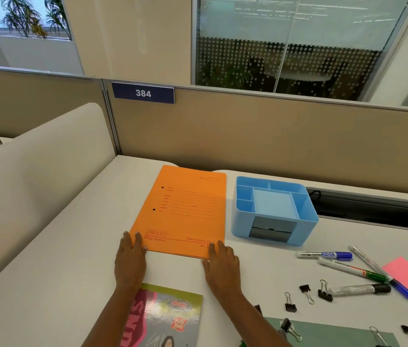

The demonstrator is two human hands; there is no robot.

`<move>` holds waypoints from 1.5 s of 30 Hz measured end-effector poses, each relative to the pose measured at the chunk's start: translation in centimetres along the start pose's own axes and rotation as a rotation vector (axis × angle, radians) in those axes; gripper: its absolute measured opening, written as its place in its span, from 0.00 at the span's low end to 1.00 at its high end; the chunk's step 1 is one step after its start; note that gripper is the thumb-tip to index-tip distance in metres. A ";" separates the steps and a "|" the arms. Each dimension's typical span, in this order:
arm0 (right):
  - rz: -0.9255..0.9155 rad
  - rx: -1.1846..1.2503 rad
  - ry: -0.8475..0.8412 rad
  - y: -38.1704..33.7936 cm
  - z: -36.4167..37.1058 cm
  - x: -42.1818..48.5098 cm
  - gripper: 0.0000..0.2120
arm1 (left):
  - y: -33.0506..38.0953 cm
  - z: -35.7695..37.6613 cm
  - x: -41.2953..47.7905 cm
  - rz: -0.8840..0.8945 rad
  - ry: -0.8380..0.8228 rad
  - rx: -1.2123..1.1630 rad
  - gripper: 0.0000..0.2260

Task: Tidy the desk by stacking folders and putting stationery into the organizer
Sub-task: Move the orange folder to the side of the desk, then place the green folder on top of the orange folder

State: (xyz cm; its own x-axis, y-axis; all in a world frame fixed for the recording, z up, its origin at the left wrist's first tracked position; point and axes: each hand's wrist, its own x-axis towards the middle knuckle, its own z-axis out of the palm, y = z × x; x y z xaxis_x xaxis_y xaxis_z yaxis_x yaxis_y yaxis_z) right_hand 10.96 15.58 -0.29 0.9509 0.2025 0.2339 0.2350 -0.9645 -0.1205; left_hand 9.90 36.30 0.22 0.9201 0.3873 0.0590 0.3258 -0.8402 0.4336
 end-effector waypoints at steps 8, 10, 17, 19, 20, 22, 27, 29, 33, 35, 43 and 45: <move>-0.002 0.036 0.146 2.3 -2.6 -1.6 0.14 | 3.9 -0.6 -2.9 0.158 -0.056 0.035 0.32; 0.013 0.074 0.127 3.8 -3.4 -2.5 0.26 | 5.8 -0.3 -4.5 0.237 -0.023 0.017 0.35; 0.143 0.027 0.246 11.1 -6.6 -7.0 0.26 | 13.5 2.4 -10.7 0.373 -0.121 -0.045 0.31; 0.198 0.060 0.223 13.4 -7.2 -8.7 0.21 | 15.6 3.1 -12.5 0.400 -0.115 -0.106 0.31; 0.218 0.072 0.224 14.6 -7.5 -9.6 0.20 | 16.7 3.4 -13.6 0.414 -0.118 -0.119 0.30; 0.259 0.092 0.214 16.8 -8.0 -11.2 0.19 | 19.3 3.6 -15.6 0.473 -0.072 -0.113 0.28; 0.324 0.050 0.214 20.8 -8.4 -15.0 0.36 | 24.0 6.1 -18.7 0.549 -0.186 0.116 0.37; 0.323 0.029 0.206 21.7 -8.4 -16.1 0.37 | 24.7 8.2 -20.0 0.600 -0.165 0.180 0.37; 0.299 0.033 0.124 22.4 -9.2 -17.1 0.38 | 25.6 10.2 -21.5 0.686 -0.132 0.260 0.31; 0.289 0.049 0.075 22.8 -9.7 -17.2 0.38 | 25.8 10.9 -21.6 0.666 -0.147 0.257 0.35; 0.329 0.123 0.094 28.5 -12.4 -18.3 0.31 | 31.0 11.3 -22.8 0.660 -0.169 0.169 0.30; 0.361 0.132 0.145 31.1 -12.7 -19.0 0.31 | 32.8 11.9 -23.6 0.680 -0.213 0.166 0.27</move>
State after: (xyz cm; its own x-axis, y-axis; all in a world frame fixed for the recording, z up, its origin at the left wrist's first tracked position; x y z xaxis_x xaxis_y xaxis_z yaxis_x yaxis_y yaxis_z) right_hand -2.37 -20.43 3.74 0.9410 -0.1798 0.2866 -0.0754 -0.9372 -0.3405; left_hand 1.46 -4.90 2.38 0.9475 -0.3088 0.0833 -0.3197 -0.9216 0.2202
